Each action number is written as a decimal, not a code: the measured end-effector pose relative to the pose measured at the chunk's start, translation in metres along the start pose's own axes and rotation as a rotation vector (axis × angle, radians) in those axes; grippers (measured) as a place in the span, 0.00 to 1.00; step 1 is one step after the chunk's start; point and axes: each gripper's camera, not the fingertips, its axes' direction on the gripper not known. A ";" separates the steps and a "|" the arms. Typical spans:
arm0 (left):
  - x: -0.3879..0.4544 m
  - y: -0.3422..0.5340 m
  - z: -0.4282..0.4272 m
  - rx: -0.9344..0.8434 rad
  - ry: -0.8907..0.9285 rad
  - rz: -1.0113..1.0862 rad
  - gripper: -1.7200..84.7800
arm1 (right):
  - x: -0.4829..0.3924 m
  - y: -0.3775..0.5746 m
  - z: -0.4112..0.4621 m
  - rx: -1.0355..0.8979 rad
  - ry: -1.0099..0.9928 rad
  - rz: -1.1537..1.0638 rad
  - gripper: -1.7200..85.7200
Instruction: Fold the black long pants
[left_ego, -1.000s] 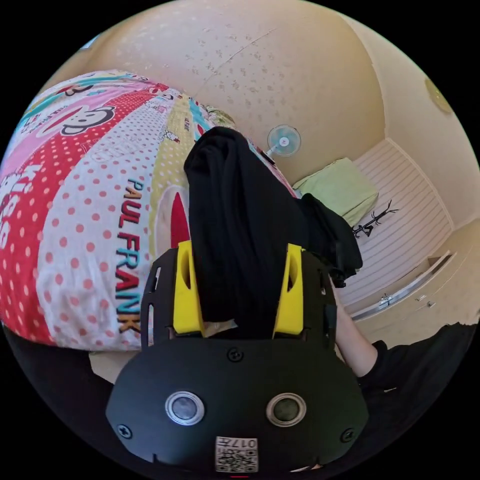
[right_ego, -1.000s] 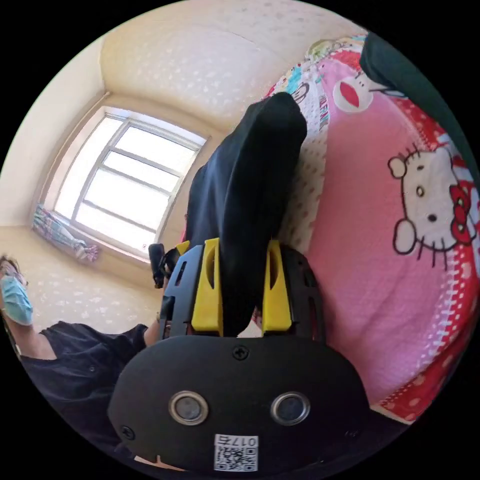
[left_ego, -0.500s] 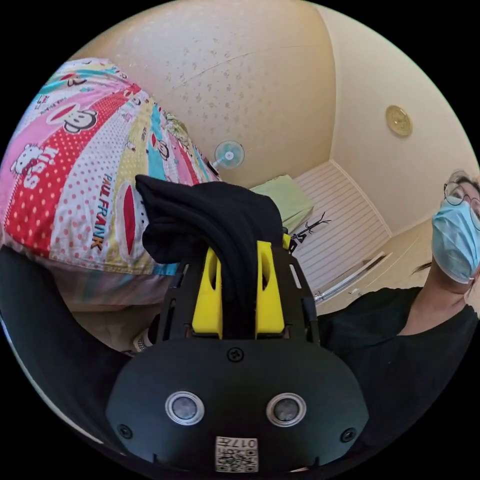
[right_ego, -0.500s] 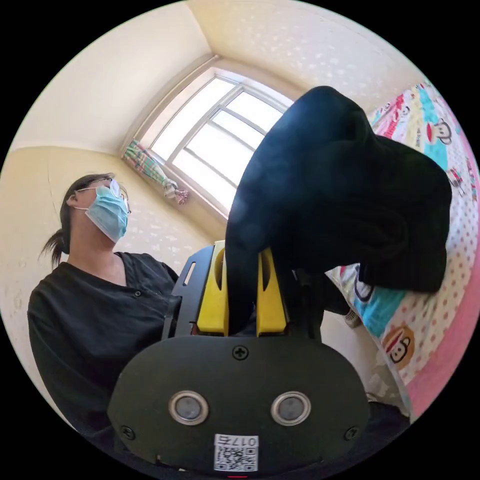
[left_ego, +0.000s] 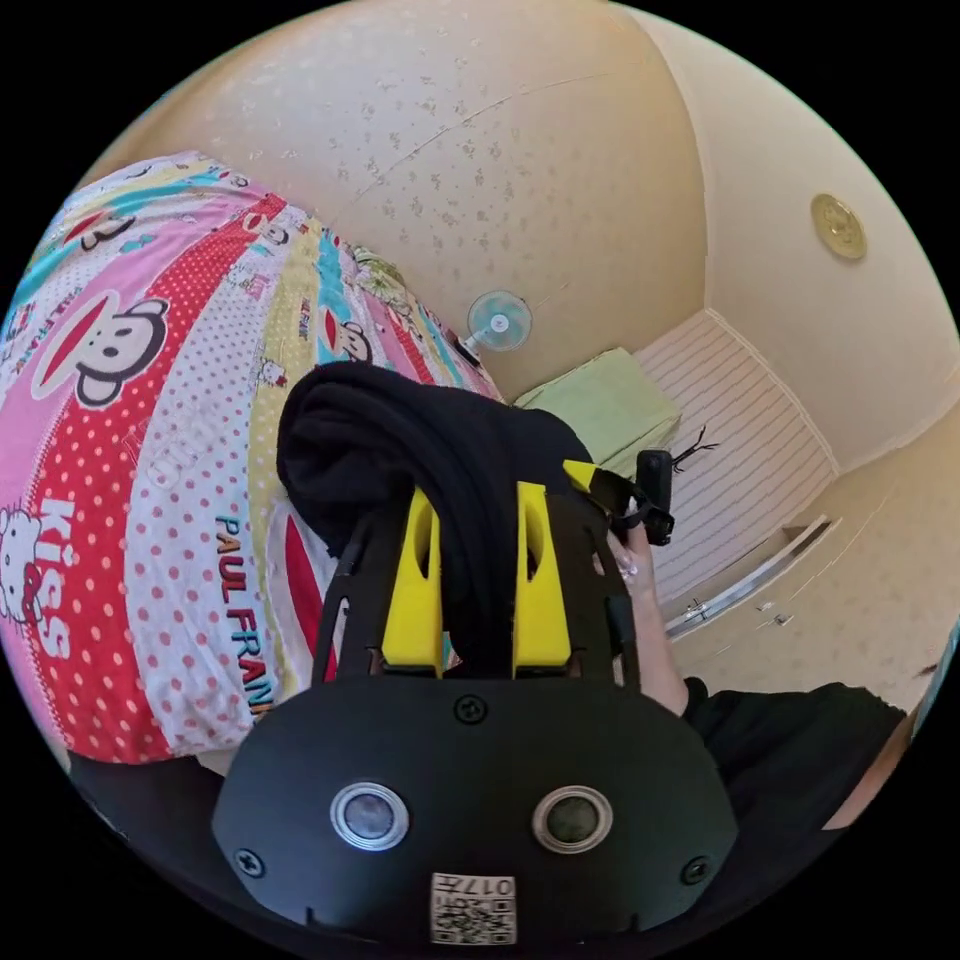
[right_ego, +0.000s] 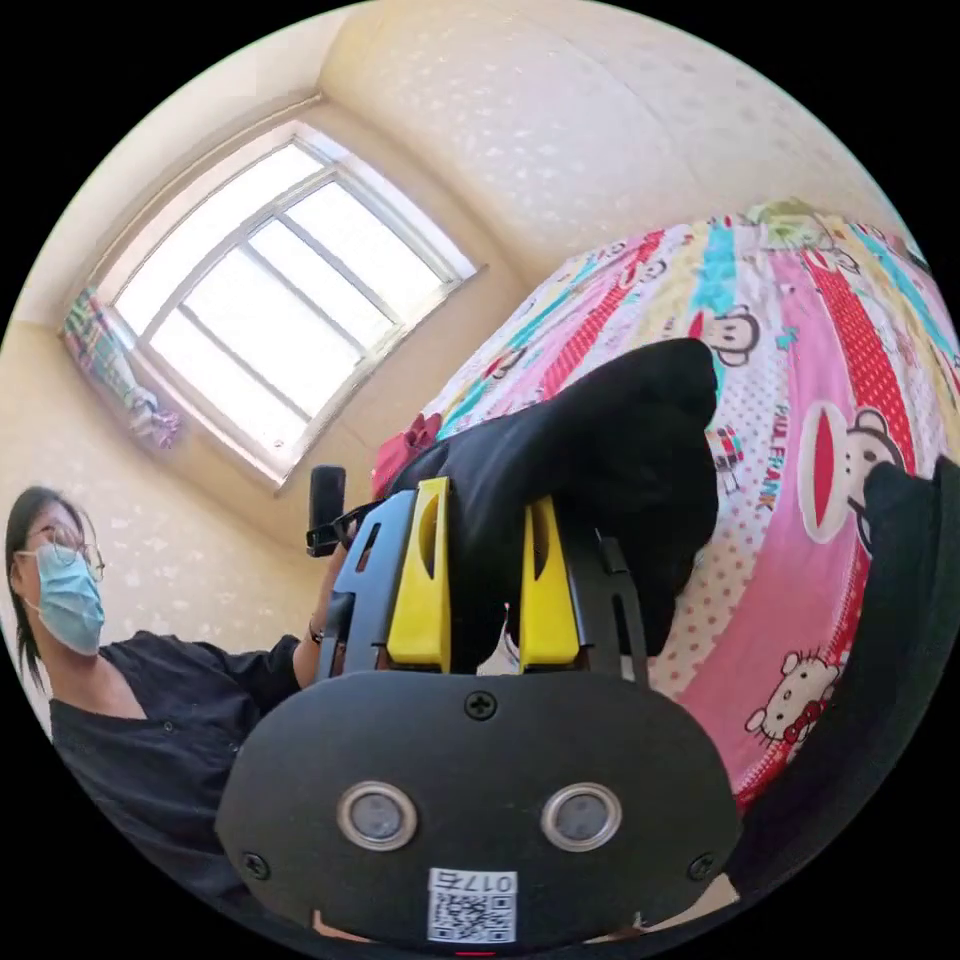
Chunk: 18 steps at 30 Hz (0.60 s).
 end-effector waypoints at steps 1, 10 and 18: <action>-0.014 0.005 0.022 -0.048 -0.025 -0.054 0.16 | 0.023 0.006 0.008 -0.030 0.064 0.051 0.15; -0.071 0.084 0.059 -0.079 0.228 -0.345 0.23 | 0.156 0.094 -0.004 0.070 -0.096 0.395 0.19; -0.054 0.048 -0.002 0.156 0.077 -0.241 0.25 | 0.163 0.043 -0.058 0.187 0.034 0.292 0.24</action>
